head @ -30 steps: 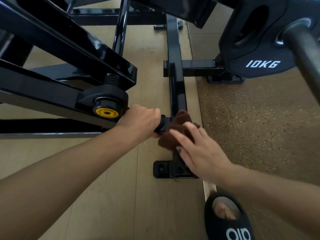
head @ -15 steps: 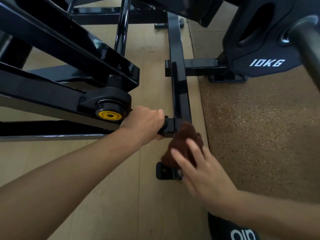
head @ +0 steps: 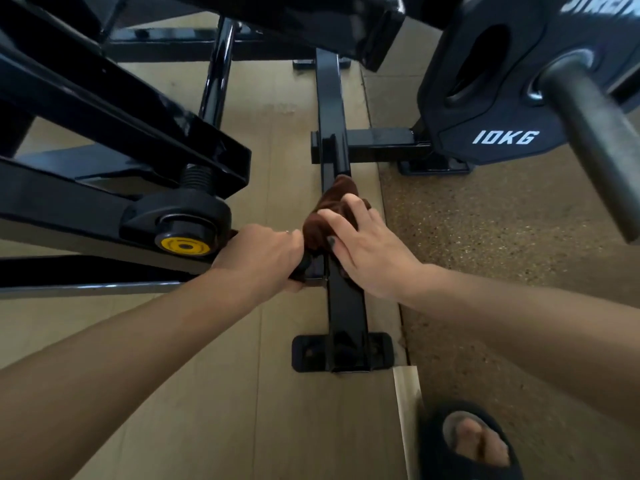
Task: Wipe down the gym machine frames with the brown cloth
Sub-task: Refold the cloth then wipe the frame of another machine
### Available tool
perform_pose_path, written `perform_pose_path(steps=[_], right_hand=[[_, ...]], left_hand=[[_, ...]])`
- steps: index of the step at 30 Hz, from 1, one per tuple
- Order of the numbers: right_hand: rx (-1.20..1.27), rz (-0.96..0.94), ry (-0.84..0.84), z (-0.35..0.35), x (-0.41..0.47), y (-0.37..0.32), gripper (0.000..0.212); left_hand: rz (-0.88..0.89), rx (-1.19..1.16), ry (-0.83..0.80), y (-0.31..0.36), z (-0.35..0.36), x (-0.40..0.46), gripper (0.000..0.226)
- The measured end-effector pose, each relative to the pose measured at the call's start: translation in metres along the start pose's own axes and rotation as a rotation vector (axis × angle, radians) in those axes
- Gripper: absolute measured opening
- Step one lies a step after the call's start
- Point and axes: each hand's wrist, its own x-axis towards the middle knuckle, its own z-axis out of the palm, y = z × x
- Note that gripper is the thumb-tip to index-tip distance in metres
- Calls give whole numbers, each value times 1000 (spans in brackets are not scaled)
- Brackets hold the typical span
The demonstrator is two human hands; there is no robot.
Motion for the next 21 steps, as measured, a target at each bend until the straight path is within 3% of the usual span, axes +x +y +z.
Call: perform_pose_path(steps=[4,6,7,11,16,21], right_hand=[[33,39,14,-3,34,10,47],[55,48,30,-8,55,17,46],[73,55,39,-9,66,21,46],[122,96,79,-12,109,41,43],[247,238,202,-15,167,65,40],[335,273,276,-16,190,88,37]], left_hand=[[-65,-88,-128,1,-5,5,67],[-147,-342,-168,1,-16,16,86],[-188,-506,-144,1,-22,23,85],[-315,-952,114,18,-36,63,29],[-500,-883,124,35,-25,112,40],[-522,-732,94,49,-15,125,47]])
